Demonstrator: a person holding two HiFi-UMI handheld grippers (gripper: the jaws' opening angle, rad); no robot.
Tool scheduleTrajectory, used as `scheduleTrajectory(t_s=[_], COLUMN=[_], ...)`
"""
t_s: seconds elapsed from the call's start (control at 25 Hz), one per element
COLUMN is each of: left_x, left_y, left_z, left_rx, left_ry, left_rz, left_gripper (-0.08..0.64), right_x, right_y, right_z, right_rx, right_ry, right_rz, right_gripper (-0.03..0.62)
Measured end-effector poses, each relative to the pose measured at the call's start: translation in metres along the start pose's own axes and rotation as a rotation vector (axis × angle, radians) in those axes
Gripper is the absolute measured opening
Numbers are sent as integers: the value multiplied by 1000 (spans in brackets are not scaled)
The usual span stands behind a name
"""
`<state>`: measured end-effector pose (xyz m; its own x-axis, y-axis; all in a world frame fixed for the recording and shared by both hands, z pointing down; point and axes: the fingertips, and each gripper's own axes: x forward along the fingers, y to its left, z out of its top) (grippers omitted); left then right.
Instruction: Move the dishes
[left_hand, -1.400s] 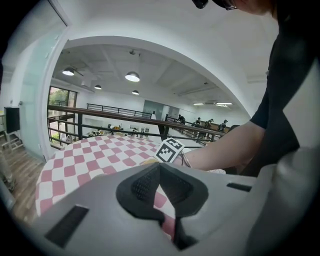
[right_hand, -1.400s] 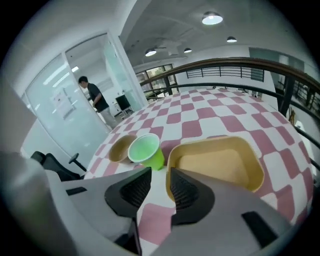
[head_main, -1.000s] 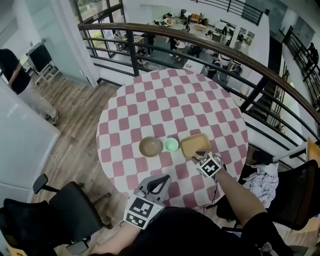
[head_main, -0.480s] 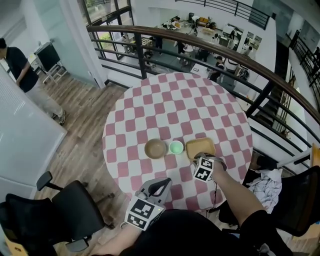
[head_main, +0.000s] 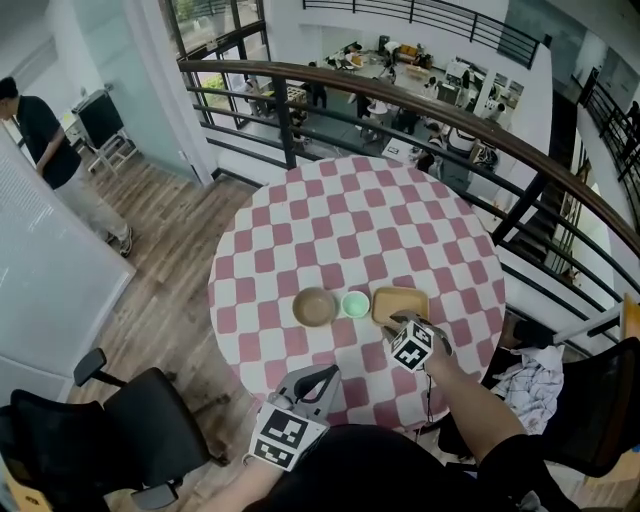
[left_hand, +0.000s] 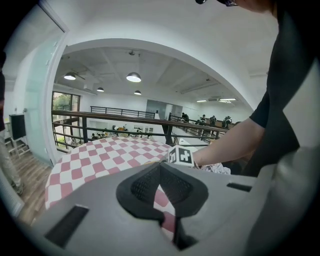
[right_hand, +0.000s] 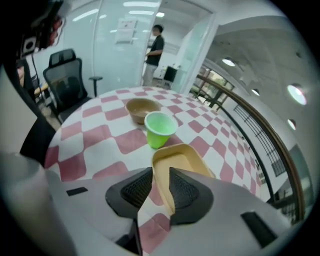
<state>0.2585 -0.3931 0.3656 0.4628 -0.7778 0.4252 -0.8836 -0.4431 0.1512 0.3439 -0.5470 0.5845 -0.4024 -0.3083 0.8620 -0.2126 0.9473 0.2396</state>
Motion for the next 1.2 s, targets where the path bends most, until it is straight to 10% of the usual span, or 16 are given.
scheduleTrajectory(t_s=[0.16,0.36,1.2], left_x=[-7,0,7], left_y=[8,8,5], left_z=[-11,-11,-1], left_rx=[-45,-81,-66], left_ry=[17,6,-23], left_rz=[16,-5,-27], left_gripper=[5,5,5], right_x=[-72,-172,-240], right_y=[-8,35,79], right_z=[21,69,111], right_rx=[300,672,567], right_ry=[-278,-665,-818], right_rz=[-25,261,176], right_gripper=[101,39,18])
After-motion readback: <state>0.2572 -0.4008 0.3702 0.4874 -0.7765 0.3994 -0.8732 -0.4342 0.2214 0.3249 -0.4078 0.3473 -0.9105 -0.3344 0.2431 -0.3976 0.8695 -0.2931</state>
